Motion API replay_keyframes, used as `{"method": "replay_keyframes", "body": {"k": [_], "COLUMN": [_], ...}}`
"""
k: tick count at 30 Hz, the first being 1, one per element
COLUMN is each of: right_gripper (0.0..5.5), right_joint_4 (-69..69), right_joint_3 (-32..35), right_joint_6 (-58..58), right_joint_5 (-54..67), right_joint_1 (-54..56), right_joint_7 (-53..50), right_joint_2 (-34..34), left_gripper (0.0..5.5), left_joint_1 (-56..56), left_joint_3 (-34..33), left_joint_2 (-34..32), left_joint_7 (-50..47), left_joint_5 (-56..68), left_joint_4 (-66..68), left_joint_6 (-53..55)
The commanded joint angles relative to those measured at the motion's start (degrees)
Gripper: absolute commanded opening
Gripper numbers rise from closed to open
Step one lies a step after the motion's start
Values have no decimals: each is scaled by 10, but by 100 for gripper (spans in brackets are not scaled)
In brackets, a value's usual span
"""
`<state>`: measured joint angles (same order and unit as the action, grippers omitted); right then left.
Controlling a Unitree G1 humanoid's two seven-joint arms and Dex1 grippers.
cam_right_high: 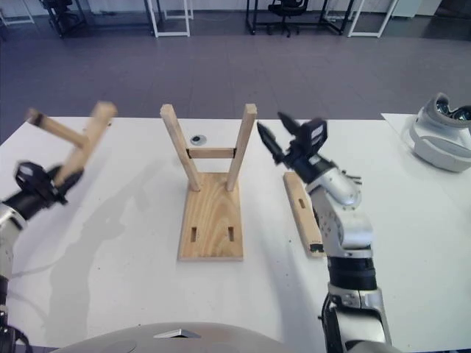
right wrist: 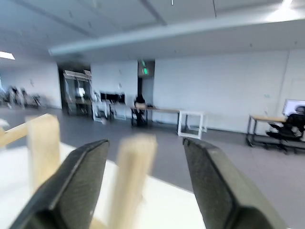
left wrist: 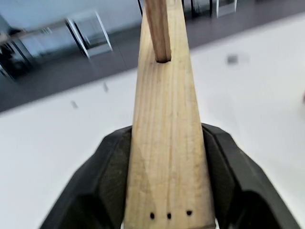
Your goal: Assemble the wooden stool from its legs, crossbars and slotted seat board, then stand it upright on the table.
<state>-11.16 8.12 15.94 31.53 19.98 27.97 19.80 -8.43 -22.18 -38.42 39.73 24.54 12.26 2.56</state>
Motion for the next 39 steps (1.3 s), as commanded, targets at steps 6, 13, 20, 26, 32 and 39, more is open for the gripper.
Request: {"method": "replay_keyframes", "body": {"k": [6,13,20,26,32,39], "right_gripper": [290,254,131,108,102,102], "right_joint_4": [-10,-18,-41,-81,-219,-239], "right_joint_3": [14,43,71,53,180,186], "right_joint_6": [193,204,212,232,223,219], "right_joint_5": [305,370,460,469,538,559], "right_joint_1": [243,235,192,128,-167,-305], "right_joint_7": [-167,-218,-300,-315,-399,-420], "right_joint_2": [-144,-169,-181,-158,-93,-35], "left_gripper": [204,204,204,204,330,409], "left_joint_1": [-120,-121,-107,-88,87,193], "left_joint_3": [147,202,217,236,217,252], "left_joint_2": [75,62,68,63,21,-3], "left_joint_7": [-7,15,27,38,66,52], "left_joint_5": [36,-12,-29,-23,-43,-163], "left_joint_4": [-294,-327,-336,-348,-336,-273], "left_joint_6": [34,40,32,56,58,9]}}
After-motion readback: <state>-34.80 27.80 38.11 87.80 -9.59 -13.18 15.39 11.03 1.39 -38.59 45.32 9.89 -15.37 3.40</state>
